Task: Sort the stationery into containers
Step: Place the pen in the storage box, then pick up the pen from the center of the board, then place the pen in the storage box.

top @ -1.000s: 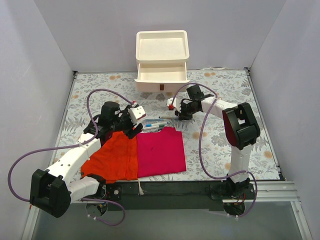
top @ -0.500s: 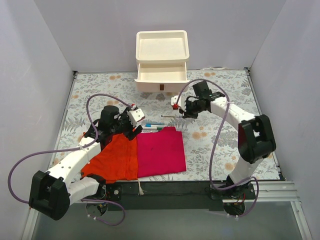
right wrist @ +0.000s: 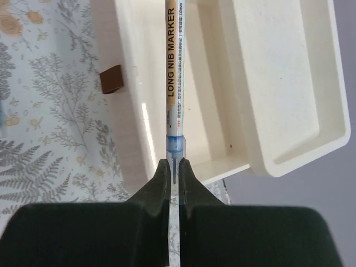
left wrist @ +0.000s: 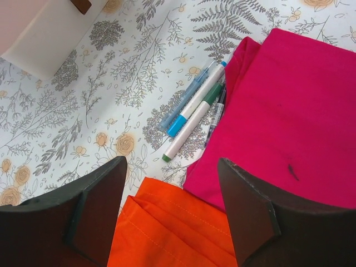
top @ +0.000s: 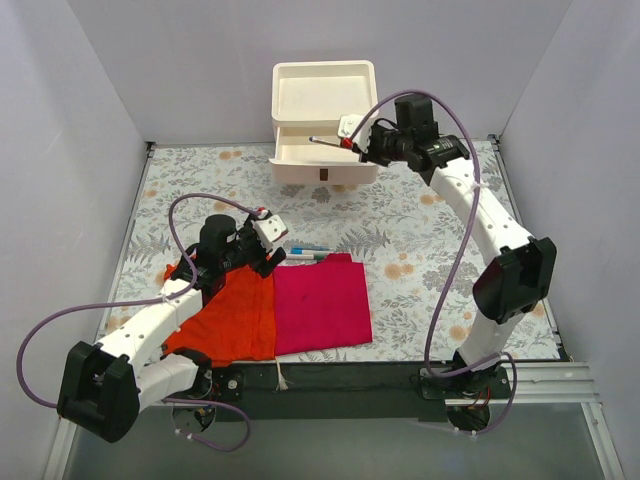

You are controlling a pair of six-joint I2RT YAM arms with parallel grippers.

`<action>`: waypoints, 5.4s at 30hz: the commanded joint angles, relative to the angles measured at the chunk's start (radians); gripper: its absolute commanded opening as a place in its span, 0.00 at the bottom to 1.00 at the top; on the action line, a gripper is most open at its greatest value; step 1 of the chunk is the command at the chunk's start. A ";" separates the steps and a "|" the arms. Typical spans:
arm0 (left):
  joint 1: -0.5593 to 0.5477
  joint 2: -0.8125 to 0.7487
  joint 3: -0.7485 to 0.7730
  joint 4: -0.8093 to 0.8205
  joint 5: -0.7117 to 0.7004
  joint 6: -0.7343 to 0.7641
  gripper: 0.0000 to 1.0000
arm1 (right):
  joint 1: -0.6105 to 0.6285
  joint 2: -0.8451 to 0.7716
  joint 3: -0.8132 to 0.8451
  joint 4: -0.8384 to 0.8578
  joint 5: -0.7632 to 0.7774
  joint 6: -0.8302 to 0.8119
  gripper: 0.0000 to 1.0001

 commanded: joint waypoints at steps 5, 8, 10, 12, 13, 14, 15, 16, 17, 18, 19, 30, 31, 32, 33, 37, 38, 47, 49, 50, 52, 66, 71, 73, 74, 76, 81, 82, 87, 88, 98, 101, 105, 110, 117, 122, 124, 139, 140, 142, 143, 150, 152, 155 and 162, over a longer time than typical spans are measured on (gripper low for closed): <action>0.001 -0.042 0.001 0.009 0.012 -0.021 0.66 | 0.003 0.159 0.197 0.084 0.121 0.036 0.19; 0.001 -0.033 0.015 0.011 -0.002 -0.018 0.66 | 0.000 0.172 0.199 0.141 0.170 0.056 0.43; 0.001 -0.025 0.023 0.011 -0.005 -0.012 0.66 | 0.002 0.160 0.173 0.167 0.184 0.060 0.61; 0.001 -0.008 0.027 0.018 -0.003 0.008 0.67 | -0.004 0.128 0.136 0.214 0.183 0.097 0.62; 0.000 0.003 0.033 0.021 0.003 0.015 0.68 | -0.009 0.114 0.127 0.227 0.175 0.118 0.61; 0.001 0.024 0.038 0.020 0.013 0.028 0.68 | -0.020 0.080 0.113 0.254 0.166 0.144 0.62; 0.001 0.041 0.043 0.020 0.024 0.061 0.68 | -0.029 0.059 0.096 0.268 0.140 0.222 0.61; 0.000 0.056 0.059 0.018 0.058 0.080 0.68 | -0.041 0.034 0.047 0.285 0.122 0.262 0.61; 0.000 0.073 0.072 0.009 0.081 0.100 0.67 | -0.064 -0.022 0.014 0.323 0.096 0.304 0.61; 0.001 0.120 0.092 -0.021 0.105 0.127 0.64 | -0.076 -0.052 -0.023 0.340 0.041 0.369 0.61; 0.001 0.145 0.111 -0.037 0.134 0.167 0.63 | -0.086 -0.082 -0.116 0.354 0.008 0.391 0.61; 0.000 0.484 0.348 -0.118 0.276 0.397 0.47 | -0.113 -0.339 -0.522 0.373 -0.052 0.490 0.59; 0.000 0.498 0.356 -0.123 0.277 0.409 0.46 | -0.115 -0.345 -0.531 0.373 -0.052 0.491 0.59; 0.001 0.532 0.365 -0.129 0.280 0.437 0.46 | -0.121 -0.347 -0.537 0.371 -0.049 0.496 0.59; 0.001 0.544 0.374 -0.147 0.285 0.446 0.46 | -0.126 -0.347 -0.545 0.371 -0.049 0.505 0.59; 0.000 0.598 0.420 -0.187 0.296 0.480 0.44 | -0.139 -0.334 -0.545 0.368 -0.044 0.523 0.59; 0.001 0.606 0.418 -0.190 0.291 0.485 0.44 | -0.147 -0.331 -0.545 0.368 -0.044 0.523 0.59; 0.001 0.678 0.445 -0.174 0.213 0.422 0.39 | -0.178 -0.311 -0.544 0.366 -0.060 0.516 0.58; 0.000 0.695 0.441 -0.147 0.195 0.411 0.38 | -0.181 -0.310 -0.547 0.366 -0.064 0.522 0.58; -0.002 0.701 0.443 -0.140 0.185 0.404 0.38 | -0.181 -0.307 -0.548 0.366 -0.066 0.523 0.57; -0.002 0.716 0.454 -0.132 0.159 0.402 0.37 | -0.181 -0.307 -0.556 0.368 -0.064 0.530 0.57; -0.009 0.811 0.532 -0.182 0.197 0.449 0.35 | -0.185 -0.285 -0.568 0.368 -0.073 0.533 0.57; -0.018 0.819 0.534 -0.288 0.254 0.607 0.37 | -0.190 -0.270 -0.556 0.368 -0.075 0.533 0.57; -0.022 0.814 0.527 -0.299 0.254 0.632 0.38 | -0.196 -0.270 -0.556 0.368 -0.075 0.533 0.57; -0.022 0.802 0.524 -0.299 0.251 0.652 0.38 | -0.196 -0.267 -0.554 0.368 -0.075 0.533 0.57; -0.022 0.784 0.500 -0.260 0.234 0.652 0.39 | -0.198 -0.267 -0.556 0.368 -0.076 0.533 0.57; -0.022 0.767 0.477 -0.226 0.217 0.660 0.40 | -0.201 -0.265 -0.567 0.373 -0.083 0.540 0.57; -0.022 0.771 0.483 -0.226 0.214 0.652 0.39 | -0.201 -0.264 -0.565 0.376 -0.084 0.542 0.57; -0.022 0.776 0.506 -0.168 0.202 0.586 0.35 | -0.204 -0.261 -0.564 0.379 -0.078 0.543 0.57; -0.022 0.771 0.510 -0.161 0.202 0.562 0.35 | -0.205 -0.259 -0.564 0.379 -0.079 0.543 0.57; -0.022 0.779 0.558 -0.150 0.242 0.505 0.34 | -0.207 -0.245 -0.562 0.383 -0.084 0.546 0.57; -0.022 0.799 0.569 -0.149 0.218 0.503 0.34 | -0.207 -0.241 -0.562 0.385 -0.084 0.548 0.57; -0.022 0.849 0.583 -0.149 0.184 0.499 0.34 | -0.208 -0.239 -0.562 0.385 -0.083 0.549 0.57; -0.023 0.896 0.618 -0.157 0.176 0.482 0.34 | -0.208 -0.239 -0.570 0.383 -0.079 0.549 0.57; -0.020 0.968 0.711 -0.259 0.205 0.449 0.34 | -0.208 -0.233 -0.576 0.385 -0.078 0.553 0.57; -0.020 0.984 0.741 -0.351 0.231 0.504 0.25 | -0.208 -0.224 -0.573 0.385 -0.078 0.553 0.57; -0.020 0.994 0.779 -0.451 0.254 0.520 0.21 | -0.210 -0.221 -0.567 0.383 -0.081 0.553 0.57; -0.018 0.730 0.909 -0.293 0.274 0.370 0.00 | -0.248 -0.238 -0.571 0.394 -0.066 0.556 0.56; -0.018 0.727 0.950 -0.278 0.268 0.365 0.00 | -0.250 -0.238 -0.577 0.396 -0.069 0.557 0.56; -0.018 0.722 0.986 -0.258 0.264 0.362 0.00 | -0.250 -0.238 -0.585 0.399 -0.075 0.562 0.56; -0.017 0.718 1.000 -0.212 0.260 0.356 0.00 | -0.251 -0.236 -0.587 0.400 -0.076 0.563 0.56; -0.018 0.796 1.134 -0.111 0.230 0.324 0.00 | -0.253 -0.225 -0.579 0.411 -0.078 0.568 0.56; -0.018 0.829 1.168 -0.104 0.207 0.330 0.02 | -0.251 -0.227 -0.582 0.414 -0.076 0.569 0.56; -0.018 0.882 1.202 -0.089 0.176 0.366 0.18 | -0.253 -0.232 -0.587 0.414 -0.072 0.569 0.56; -0.018 0.834 1.092 0.115 0.139 0.367 0.45 | -0.264 -0.245 -0.599 0.414 -0.058 0.569 0.56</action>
